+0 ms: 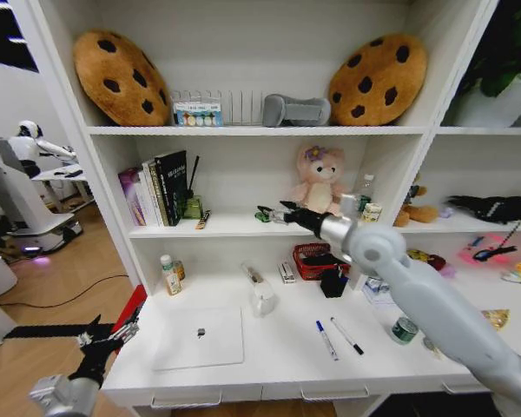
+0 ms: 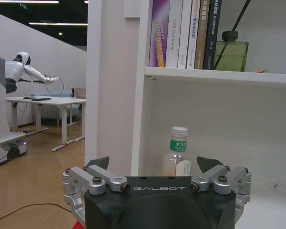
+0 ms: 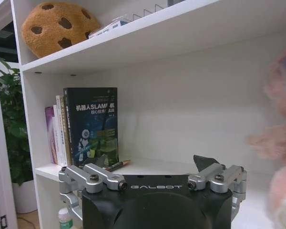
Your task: Organize the objects on the table.
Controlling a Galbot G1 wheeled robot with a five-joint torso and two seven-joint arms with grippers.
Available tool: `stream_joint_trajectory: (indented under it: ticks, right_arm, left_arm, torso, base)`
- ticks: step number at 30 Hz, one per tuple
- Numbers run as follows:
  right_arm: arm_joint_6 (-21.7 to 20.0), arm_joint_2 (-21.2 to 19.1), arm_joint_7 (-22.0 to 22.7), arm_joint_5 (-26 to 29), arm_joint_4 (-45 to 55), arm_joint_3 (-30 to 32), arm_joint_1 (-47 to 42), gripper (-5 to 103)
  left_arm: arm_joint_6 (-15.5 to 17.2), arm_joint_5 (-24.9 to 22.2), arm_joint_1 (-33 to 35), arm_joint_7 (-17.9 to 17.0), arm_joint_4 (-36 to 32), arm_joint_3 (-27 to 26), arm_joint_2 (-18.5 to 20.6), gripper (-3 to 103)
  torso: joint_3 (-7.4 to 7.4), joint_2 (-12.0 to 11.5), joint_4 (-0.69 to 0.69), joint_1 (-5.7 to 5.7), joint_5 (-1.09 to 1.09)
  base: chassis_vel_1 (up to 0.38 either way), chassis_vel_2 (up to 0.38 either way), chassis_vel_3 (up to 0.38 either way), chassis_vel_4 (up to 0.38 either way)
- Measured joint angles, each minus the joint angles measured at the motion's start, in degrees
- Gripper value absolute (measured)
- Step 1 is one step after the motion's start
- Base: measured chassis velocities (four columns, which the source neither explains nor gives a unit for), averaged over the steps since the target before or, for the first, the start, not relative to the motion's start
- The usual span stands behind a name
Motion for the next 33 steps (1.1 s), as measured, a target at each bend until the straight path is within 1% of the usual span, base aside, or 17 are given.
stream_joint_trajectory:
  ticks: [1,2,3,5,7,11,12,14,15,17,18,20,21,24,26,28,33]
  right_arm:
    - [0.73,-0.60,-0.45,-1.84,1.52,2.66,-4.51,100]
    - [0.98,-0.63,-0.50,-2.42,1.96,3.31,-5.80,100]
    - [2.08,-0.28,-0.57,-4.42,3.61,5.76,-10.52,100]
    - [2.32,0.24,-0.39,-5.28,4.84,7.80,-13.60,100]
    - [2.45,0.73,-0.15,-6.02,5.96,9.84,-16.35,100]
    - [3.59,2.21,-0.06,-10.98,7.83,15.93,-26.63,100]
    - [3.59,2.21,-0.06,-10.98,7.83,15.93,-26.63,100]
    - [4.57,4.00,-0.36,-13.68,7.93,18.82,-32.82,100]
    - [4.57,4.00,-0.36,-13.68,7.93,18.82,-32.82,100]
    - [5.83,8.07,0.55,-16.81,8.00,21.89,-40.36,100]
    - [5.83,8.07,0.55,-16.81,8.00,21.89,-40.36,100]
    - [7.64,11.03,0.58,-21.27,7.85,23.71,-46.32,100]
    - [7.64,11.03,0.58,-21.27,7.85,23.71,-46.32,100]
    - [8.99,14.72,0.16,-26.25,8.79,26.32,-53.84,100]
    - [9.32,15.77,0.20,-27.21,8.81,27.02,-55.29,100]
    - [9.68,17.68,0.75,-28.75,8.18,27.83,-58.10,100]
    - [9.08,18.52,1.82,-29.63,6.45,26.87,-60.19,100]
  left_arm:
    - [-0.05,0.07,0.27,0.02,-0.41,-0.02,-0.31,100]
    - [-0.08,0.09,0.35,0.03,-0.54,-0.05,-0.42,100]
    - [-0.12,0.12,0.69,0.05,-1.14,-0.20,-0.90,100]
    - [-0.10,0.13,0.79,0.02,-1.52,-0.25,-1.05,100]
    - [0.05,0.13,0.85,-0.03,-1.84,-0.27,-1.04,100]
    - [0.57,-0.49,1.17,-0.64,-2.46,-0.87,0.18,100]
    - [0.57,-0.49,1.17,-0.64,-2.46,-0.87,0.18,100]
    - [0.68,-0.88,1.25,-0.79,-2.47,-1.18,0.92,100]
    - [0.68,-0.88,1.25,-0.79,-2.47,-1.18,0.92,100]
    - [0.59,-1.32,1.32,-0.80,-1.84,-1.30,2.00,100]
    - [0.59,-1.32,1.32,-0.80,-1.84,-1.30,2.00,100]
    - [0.29,-2.19,1.77,-0.70,-1.49,-1.30,2.93,100]
    - [0.29,-2.19,1.77,-0.70,-1.49,-1.30,2.93,100]
    - [-0.48,-4.03,2.92,0.00,-1.79,-1.63,5.30,100]
    - [-0.49,-4.68,3.04,0.01,-1.97,-1.81,5.84,100]
    - [-0.46,-6.91,3.29,-0.01,-2.21,-2.14,8.12,100]
    - [0.21,-7.89,2.76,-0.35,-2.17,-1.46,9.89,100]
  torso:
    - [0.00,0.00,-0.02,0.00,-0.01]
    - [0.00,0.00,-0.01,0.00,0.00]
    - [0.00,0.00,0.03,0.00,0.01]
    - [0.00,0.00,0.06,0.00,0.00]
    - [0.00,0.00,0.05,0.00,0.00]
    - [0.01,0.00,0.05,0.01,-0.02]
    - [0.01,0.00,0.05,0.01,-0.02]
    - [0.01,0.00,0.02,0.00,-0.01]
    - [0.01,0.00,0.02,0.00,-0.01]
    - [0.01,-0.01,0.01,0.00,-0.01]
    - [0.01,-0.01,0.01,0.00,-0.01]
    - [0.01,-0.01,0.04,0.00,-0.01]
    - [0.01,-0.01,0.04,0.00,-0.01]
    - [0.00,-0.01,0.02,0.00,-0.02]
    - [0.00,0.00,0.03,0.00,-0.03]
    - [0.00,0.00,0.03,0.00,-0.02]
    - [0.01,-0.01,0.03,0.01,-0.02]
  base:
    - [0.000,0.000,0.000,0.000]
    - [0.000,0.000,0.000,0.000]
    - [0.000,0.000,0.000,0.000]
    - [0.000,0.000,0.000,0.000]
    - [0.000,0.000,0.000,0.000]
    - [0.000,0.000,0.000,0.000]
    - [0.000,0.000,0.000,0.000]
    - [0.000,0.000,0.000,0.000]
    - [0.000,0.000,0.000,0.000]
    - [0.000,0.000,0.000,0.000]
    - [0.000,0.000,0.000,0.000]
    - [0.000,0.000,0.000,0.000]
    - [0.000,0.000,0.000,0.000]
    - [0.000,0.000,0.000,0.000]
    - [0.000,0.000,0.000,0.000]
    - [0.000,0.000,0.000,0.000]
    - [0.000,0.000,0.000,0.000]
